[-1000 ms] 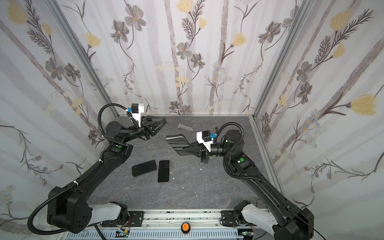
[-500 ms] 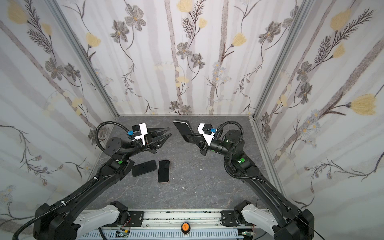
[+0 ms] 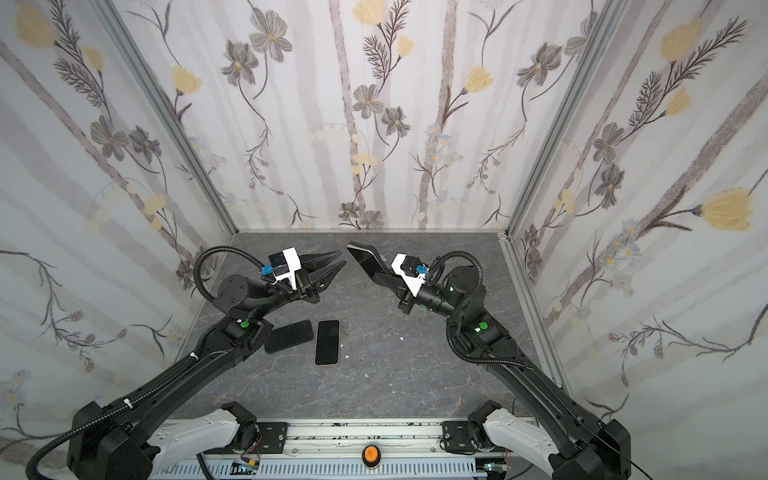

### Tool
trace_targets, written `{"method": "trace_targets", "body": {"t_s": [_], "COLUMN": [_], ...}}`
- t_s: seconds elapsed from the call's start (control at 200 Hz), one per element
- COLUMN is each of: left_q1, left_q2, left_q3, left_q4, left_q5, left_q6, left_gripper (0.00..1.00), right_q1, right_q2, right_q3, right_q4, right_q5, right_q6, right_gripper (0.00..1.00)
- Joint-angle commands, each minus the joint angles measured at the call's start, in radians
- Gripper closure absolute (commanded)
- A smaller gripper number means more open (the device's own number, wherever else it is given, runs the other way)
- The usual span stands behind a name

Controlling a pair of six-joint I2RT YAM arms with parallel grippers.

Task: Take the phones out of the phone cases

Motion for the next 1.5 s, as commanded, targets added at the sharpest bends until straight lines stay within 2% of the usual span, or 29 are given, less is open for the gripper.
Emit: {"method": "trace_targets", "body": {"t_s": [0.0, 0.63, 0.824, 1.029, 1.294, 1.499], "left_q1": [-0.001, -0.005, -0.006, -0.008, -0.007, -0.006], "left_q2": [0.006, 0.025, 0.029, 0.030, 0.040, 0.052], "left_q3": [0.013, 0.024, 0.029, 0.027, 0.034, 0.044], "left_q4": [0.021, 0.022, 0.022, 0.022, 0.018, 0.012], "left_q5": [-0.019, -0.019, -0.008, -0.007, 0.013, 0.070], "left_q6": [0.017, 0.015, 0.011, 0.010, -0.002, -0.027], "left_gripper": [0.76, 0.76, 0.84, 0.84, 0.84, 0.83], "right_q1": [0.004, 0.013, 0.014, 0.014, 0.021, 0.021], "right_q2": [-0.003, 0.004, 0.006, 0.012, 0.027, 0.034], "right_q3": [0.002, 0.008, 0.010, 0.016, 0.036, 0.046], "right_q4": [0.042, 0.025, 0.015, 0.004, -0.045, -0.057], "right_q5": [-0.006, -0.033, -0.029, -0.037, -0.106, -0.168], "right_q6": [-0.021, -0.030, -0.032, -0.038, -0.070, -0.080], "right_gripper": [1.00, 1.00, 1.00, 1.00, 1.00, 1.00]}}
